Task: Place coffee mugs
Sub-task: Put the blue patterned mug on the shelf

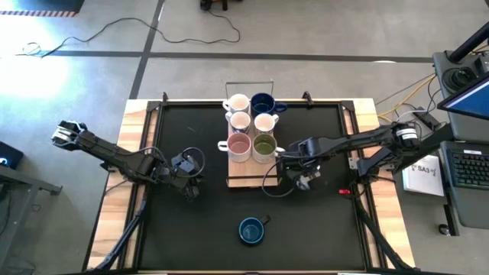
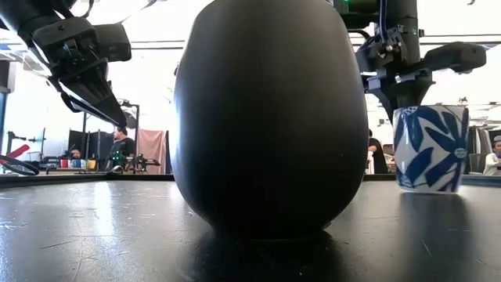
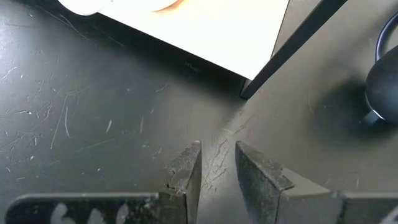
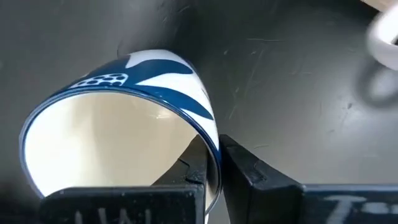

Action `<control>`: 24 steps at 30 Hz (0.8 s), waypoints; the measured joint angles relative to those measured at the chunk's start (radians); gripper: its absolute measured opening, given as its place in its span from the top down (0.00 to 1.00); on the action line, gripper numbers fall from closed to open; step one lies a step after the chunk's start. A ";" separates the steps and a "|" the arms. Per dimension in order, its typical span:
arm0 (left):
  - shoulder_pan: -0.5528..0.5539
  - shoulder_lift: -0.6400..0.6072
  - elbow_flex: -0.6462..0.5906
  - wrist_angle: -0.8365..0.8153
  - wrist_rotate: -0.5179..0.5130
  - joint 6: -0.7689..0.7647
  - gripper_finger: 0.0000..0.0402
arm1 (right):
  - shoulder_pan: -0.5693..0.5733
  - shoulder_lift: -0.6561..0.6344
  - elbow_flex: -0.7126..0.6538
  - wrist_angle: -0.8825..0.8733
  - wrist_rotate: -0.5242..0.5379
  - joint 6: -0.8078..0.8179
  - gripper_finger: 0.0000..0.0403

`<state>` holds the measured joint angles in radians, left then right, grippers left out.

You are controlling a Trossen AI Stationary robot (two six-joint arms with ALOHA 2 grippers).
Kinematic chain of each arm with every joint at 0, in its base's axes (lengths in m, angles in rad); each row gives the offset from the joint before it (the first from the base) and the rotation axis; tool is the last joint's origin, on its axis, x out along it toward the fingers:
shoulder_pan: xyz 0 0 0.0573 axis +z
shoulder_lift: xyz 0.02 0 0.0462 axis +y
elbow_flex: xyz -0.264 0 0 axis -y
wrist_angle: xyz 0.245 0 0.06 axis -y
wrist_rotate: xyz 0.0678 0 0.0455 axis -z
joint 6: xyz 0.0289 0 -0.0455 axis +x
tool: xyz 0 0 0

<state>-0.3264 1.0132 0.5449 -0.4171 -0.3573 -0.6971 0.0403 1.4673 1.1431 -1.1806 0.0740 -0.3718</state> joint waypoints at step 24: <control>0.000 0.000 0.000 -0.011 0.000 0.008 0.80 | -0.127 -0.064 0.081 -0.021 -0.161 0.725 0.97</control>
<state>-0.3267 1.0134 0.5449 -0.4282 -0.3573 -0.6888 -0.0862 1.4029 1.2246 -1.2018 -0.0868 0.3527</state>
